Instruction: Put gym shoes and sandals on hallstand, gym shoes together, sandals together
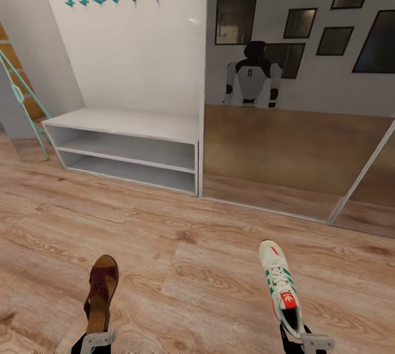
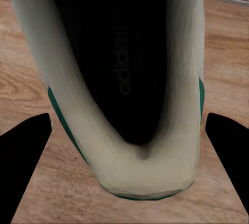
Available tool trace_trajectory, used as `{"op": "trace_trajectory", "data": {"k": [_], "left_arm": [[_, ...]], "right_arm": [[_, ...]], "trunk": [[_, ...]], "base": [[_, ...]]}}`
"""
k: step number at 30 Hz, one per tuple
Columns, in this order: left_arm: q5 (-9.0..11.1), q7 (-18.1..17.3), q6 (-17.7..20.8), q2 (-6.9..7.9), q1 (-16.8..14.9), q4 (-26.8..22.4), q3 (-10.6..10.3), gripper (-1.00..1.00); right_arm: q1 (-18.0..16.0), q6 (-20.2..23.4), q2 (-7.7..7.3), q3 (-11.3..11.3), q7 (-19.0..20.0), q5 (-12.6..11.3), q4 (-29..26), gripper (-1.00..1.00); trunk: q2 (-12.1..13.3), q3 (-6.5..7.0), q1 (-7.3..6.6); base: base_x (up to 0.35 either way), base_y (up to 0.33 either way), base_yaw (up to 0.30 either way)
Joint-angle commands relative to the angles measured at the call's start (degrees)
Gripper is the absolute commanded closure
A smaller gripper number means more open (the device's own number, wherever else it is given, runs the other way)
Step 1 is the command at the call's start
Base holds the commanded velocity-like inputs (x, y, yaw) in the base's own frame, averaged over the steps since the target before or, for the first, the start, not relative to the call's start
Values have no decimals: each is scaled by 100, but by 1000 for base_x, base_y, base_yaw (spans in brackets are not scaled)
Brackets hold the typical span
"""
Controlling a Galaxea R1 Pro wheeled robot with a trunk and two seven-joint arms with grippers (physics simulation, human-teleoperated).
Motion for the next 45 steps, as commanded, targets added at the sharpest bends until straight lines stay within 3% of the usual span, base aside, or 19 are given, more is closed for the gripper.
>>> {"op": "trace_trajectory", "data": {"k": [1,6,10,16,30,45], "left_arm": [[-76,-32,-22,-7,-6,64,45,100],[-74,-32,-24,-15,-6,135,52,100],[-68,-32,-36,-22,-6,141,53,100],[-50,-24,-429,-46,-6,251,57,100],[78,-23,-473,-51,-6,319,58,100],[53,-32,-473,-51,-6,320,46,100]], "right_arm": [[-2,-15,-7,52,-37,-49,0,100],[-2,-11,-2,54,-32,-48,0,100],[-2,-11,84,56,-31,-45,0,100],[-2,-17,200,56,-30,-15,0,100],[-2,-17,212,56,-30,-18,156,100],[-1,-17,213,56,-30,-13,164,100]], "trunk": [[-2,-6,-1],[-2,-17,-1],[-2,-25,-1],[-2,-37,-1],[-2,-66,-1],[-2,-95,-1]], "base": [[0,0,271],[7,0,271],[130,0,271],[289,0,271],[278,150,271],[19,15,272]]}}
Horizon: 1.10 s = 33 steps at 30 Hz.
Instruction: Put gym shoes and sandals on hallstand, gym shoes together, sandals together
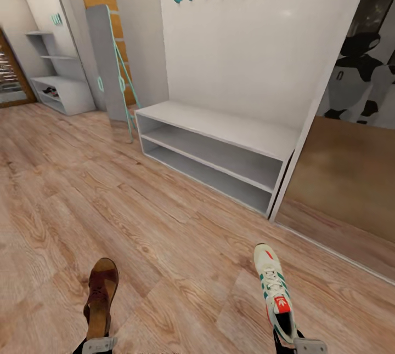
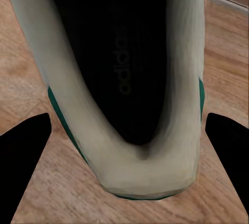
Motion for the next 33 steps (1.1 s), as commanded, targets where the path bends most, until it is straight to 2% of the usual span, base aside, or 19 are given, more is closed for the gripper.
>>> {"op": "trace_trajectory", "data": {"k": [1,4,6,9,33], "left_arm": [[-74,-33,-19,-7,-6,2,49,100],[-75,34,-19,-7,-6,-6,62,100],[-79,237,-22,-7,-6,-1,44,100],[-92,343,-29,-7,-6,2,25,100],[-111,363,-26,-33,-6,2,5,100]], "right_arm": [[-2,-17,-6,49,-29,-56,-2,100],[-2,-17,-6,49,-29,-56,1,100],[-2,-17,-7,49,-29,-56,-2,100],[-2,-17,-6,49,-29,-56,-1,100],[-2,-17,-6,49,-29,-56,-3,100]], "trunk": [[-2,-6,-1],[-2,-12,-1],[-2,-16,-1],[-2,-22,-1],[-2,-69,-1]], "base": [[0,0,272],[0,0,272],[0,0,272],[0,0,272],[0,0,272]]}}
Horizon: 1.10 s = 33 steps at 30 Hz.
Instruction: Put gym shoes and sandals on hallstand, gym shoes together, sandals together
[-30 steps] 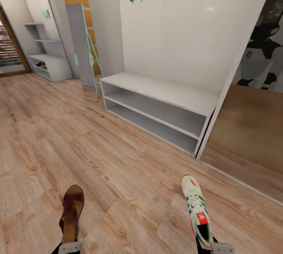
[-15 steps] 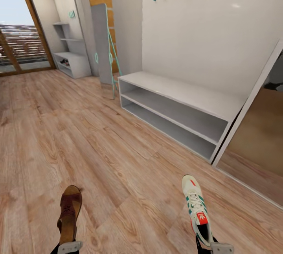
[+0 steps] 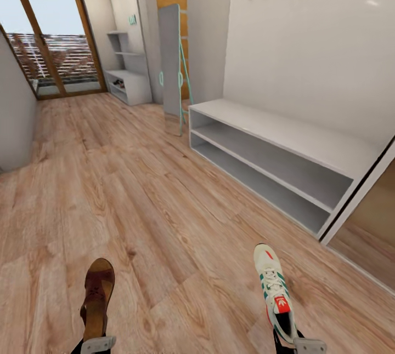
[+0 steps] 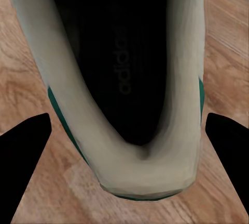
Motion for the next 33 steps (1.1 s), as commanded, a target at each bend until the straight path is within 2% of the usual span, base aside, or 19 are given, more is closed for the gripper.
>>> {"op": "trace_trajectory", "data": {"k": [1,17,33], "left_arm": [[-80,-21,-15,-8,-6,3,42,100],[-79,-21,-9,-15,-6,3,43,100],[-70,-14,-11,-15,-6,11,51,100]], "right_arm": [[-2,-17,-7,49,-29,-56,-2,100],[-2,-17,-7,49,-28,-56,0,100],[-2,-17,-7,49,-22,-56,-1,100]], "trunk": [[-2,-6,-1],[-2,-37,-1],[-2,-68,-1]], "base": [[0,0,272],[25,0,272],[297,0,272]]}}
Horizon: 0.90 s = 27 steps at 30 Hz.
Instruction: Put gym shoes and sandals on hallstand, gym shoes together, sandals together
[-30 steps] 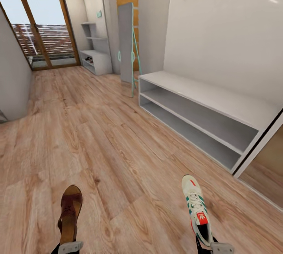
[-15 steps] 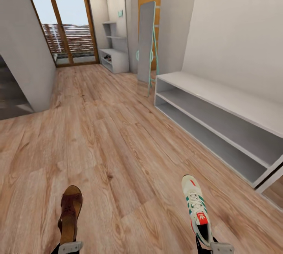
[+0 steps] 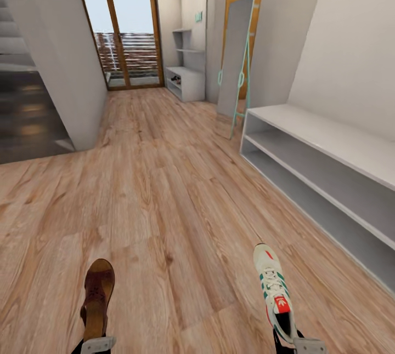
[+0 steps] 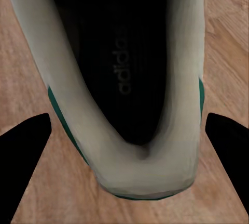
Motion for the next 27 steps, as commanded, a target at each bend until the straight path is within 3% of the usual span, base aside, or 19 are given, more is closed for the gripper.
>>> {"op": "trace_trajectory", "data": {"k": [1,11,27], "left_arm": [[-77,-21,-18,-6,-6,3,45,100],[-91,-27,-18,-75,-6,-5,45,100],[-61,-18,-18,-83,-6,-6,46,100]], "right_arm": [[-2,-17,-7,49,-29,-56,0,100],[-3,-17,-8,49,-28,-56,0,100],[-2,-8,-24,52,-11,-55,-8,100]], "trunk": [[-2,-6,2],[-2,-22,2],[-2,-22,2]], "base": [[325,0,272],[333,0,265],[339,0,20]]}}
